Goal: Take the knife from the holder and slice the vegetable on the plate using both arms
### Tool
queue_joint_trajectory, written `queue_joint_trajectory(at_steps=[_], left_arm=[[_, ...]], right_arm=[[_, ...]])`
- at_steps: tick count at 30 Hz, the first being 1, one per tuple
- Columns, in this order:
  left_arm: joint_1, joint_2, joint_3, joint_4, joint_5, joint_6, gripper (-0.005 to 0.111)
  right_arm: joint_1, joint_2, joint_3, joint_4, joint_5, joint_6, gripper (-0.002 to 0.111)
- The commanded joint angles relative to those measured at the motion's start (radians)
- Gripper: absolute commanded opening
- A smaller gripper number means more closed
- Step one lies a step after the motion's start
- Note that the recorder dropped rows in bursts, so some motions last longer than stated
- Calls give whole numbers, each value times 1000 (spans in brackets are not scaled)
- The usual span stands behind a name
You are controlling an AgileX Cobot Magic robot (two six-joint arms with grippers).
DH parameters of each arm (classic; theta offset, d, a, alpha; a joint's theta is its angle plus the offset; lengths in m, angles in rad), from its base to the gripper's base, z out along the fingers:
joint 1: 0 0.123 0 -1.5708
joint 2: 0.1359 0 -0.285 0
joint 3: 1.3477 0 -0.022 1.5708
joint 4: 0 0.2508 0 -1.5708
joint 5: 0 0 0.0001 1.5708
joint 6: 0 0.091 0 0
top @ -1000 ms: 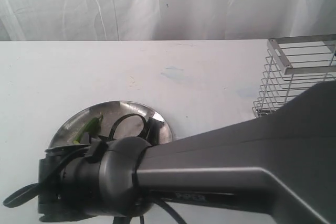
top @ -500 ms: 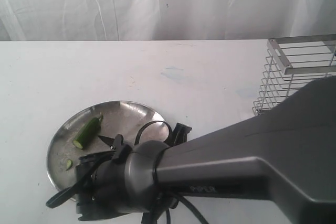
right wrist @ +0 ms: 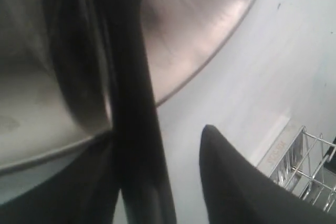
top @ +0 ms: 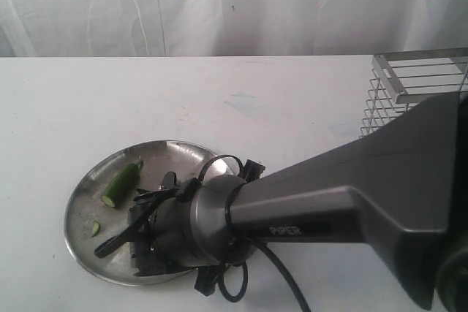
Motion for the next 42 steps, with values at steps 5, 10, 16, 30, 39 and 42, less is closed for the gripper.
queue_joint_trajectory(at_steps=[5, 10, 16, 30, 39, 42], left_arm=[[-6, -4, 4, -4, -4, -5, 0], [-6, -4, 4, -4, -4, -5, 0], [-6, -4, 4, -4, -4, -5, 0], [-6, -4, 4, -4, -4, -5, 0], [-8, -4, 4, -431, -2, -300, 0], [-8, -4, 4, -434, -116, -300, 0]], right_arm=[[-17, 2, 5, -40, 8, 33, 0], [-17, -86, 5, 43, 35, -98, 0], [-163, -369, 5, 666, -35, -566, 0], [-534, -701, 138, 1432, 155, -1248, 0], [-534, -750, 322, 1376, -41, -1394, 0], [-534, -750, 339, 1380, -134, -1315, 0]])
